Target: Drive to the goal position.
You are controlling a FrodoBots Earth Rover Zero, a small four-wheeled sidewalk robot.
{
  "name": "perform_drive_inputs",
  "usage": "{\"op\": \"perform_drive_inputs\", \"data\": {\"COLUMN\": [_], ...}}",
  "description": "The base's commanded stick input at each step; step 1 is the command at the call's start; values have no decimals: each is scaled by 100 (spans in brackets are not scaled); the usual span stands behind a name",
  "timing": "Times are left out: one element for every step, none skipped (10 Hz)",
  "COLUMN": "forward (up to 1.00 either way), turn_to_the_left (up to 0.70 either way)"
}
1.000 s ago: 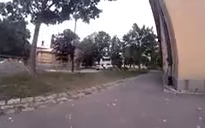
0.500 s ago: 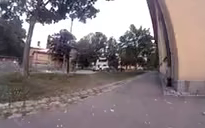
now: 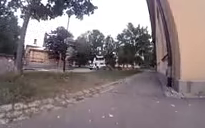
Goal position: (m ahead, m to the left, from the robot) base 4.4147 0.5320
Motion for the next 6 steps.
{"op": "perform_drive_inputs", "data": {"forward": [45,45,45,45,45,45], "turn_to_the_left": [-27,-27,-27,-27,-27,-27]}}
